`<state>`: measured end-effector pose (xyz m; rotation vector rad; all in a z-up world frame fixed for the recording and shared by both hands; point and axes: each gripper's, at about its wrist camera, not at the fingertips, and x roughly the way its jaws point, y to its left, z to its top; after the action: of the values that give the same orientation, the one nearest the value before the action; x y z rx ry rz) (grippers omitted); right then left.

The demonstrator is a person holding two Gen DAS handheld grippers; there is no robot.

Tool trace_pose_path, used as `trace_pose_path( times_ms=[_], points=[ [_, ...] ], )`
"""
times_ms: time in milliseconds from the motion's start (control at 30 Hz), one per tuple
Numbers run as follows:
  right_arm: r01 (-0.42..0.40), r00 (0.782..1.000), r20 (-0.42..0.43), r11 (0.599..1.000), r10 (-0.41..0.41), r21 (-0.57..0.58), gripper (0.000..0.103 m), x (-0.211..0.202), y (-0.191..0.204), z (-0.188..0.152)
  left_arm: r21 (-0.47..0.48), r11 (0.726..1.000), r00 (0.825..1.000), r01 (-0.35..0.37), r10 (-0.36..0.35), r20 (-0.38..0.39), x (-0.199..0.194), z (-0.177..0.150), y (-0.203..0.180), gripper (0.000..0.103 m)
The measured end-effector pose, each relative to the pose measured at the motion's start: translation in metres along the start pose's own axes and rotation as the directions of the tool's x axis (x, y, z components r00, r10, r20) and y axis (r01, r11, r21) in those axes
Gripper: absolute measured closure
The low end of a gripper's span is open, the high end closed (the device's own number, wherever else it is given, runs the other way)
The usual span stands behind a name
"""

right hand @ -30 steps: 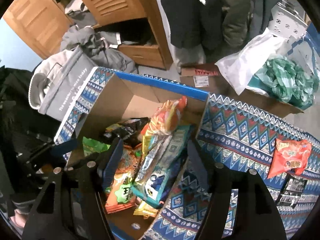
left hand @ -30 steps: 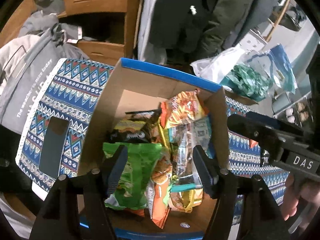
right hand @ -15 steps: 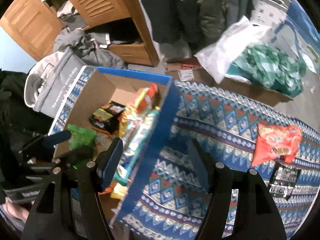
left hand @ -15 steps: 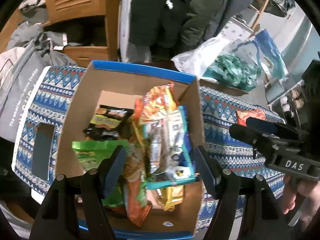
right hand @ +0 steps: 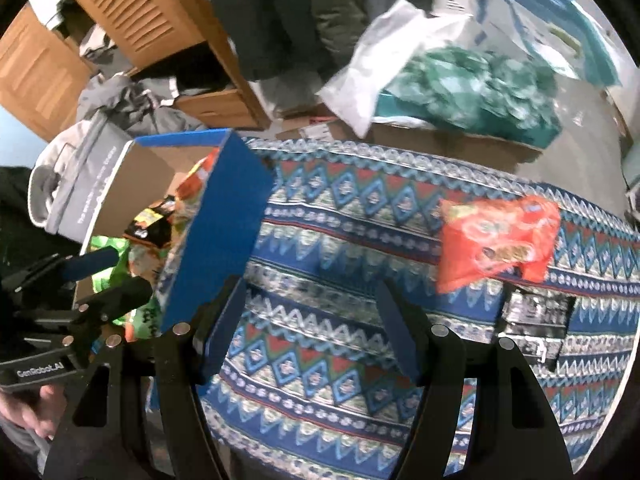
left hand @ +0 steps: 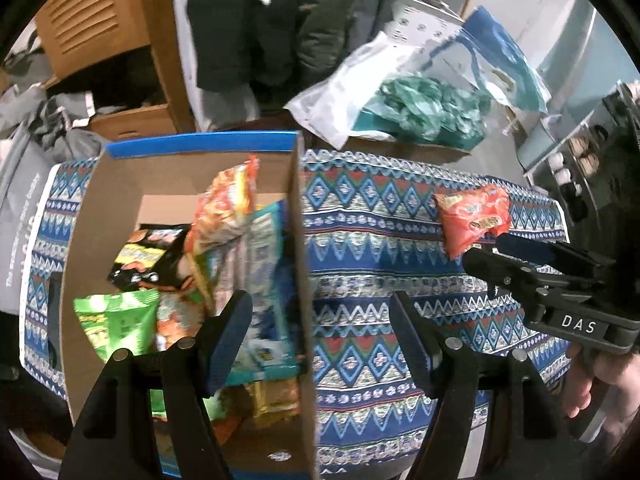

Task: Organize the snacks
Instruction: 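Move both grippers back toward the last orange bag and black pack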

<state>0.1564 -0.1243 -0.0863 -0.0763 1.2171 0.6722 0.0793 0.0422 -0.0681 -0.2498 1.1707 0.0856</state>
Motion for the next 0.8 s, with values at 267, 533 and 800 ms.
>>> trace_pose_path(
  times_ms=[267, 533, 800],
  points=[
    [0.049, 0.998, 0.026, 0.998, -0.050, 0.032, 0.026, -0.012, -0.040, -0.013, 0.036, 0.999, 1.000, -0.006, 0.007, -0.028, 0.019, 0.004, -0.034, 0.031],
    [0.081, 0.996, 0.026, 0.994, -0.083, 0.075, 0.026, -0.015, -0.083, -0.022, 0.085, 0.996, 0.999, -0.014, 0.018, -0.041, 0.043, 0.005, -0.068, 0.031],
    [0.140, 0.990, -0.012, 0.985, -0.139, 0.099, 0.025, -0.005, -0.130, -0.029, 0.098, 0.995, 0.998, -0.014, 0.020, -0.062, 0.068, 0.010, -0.091, 0.031]
  ],
)
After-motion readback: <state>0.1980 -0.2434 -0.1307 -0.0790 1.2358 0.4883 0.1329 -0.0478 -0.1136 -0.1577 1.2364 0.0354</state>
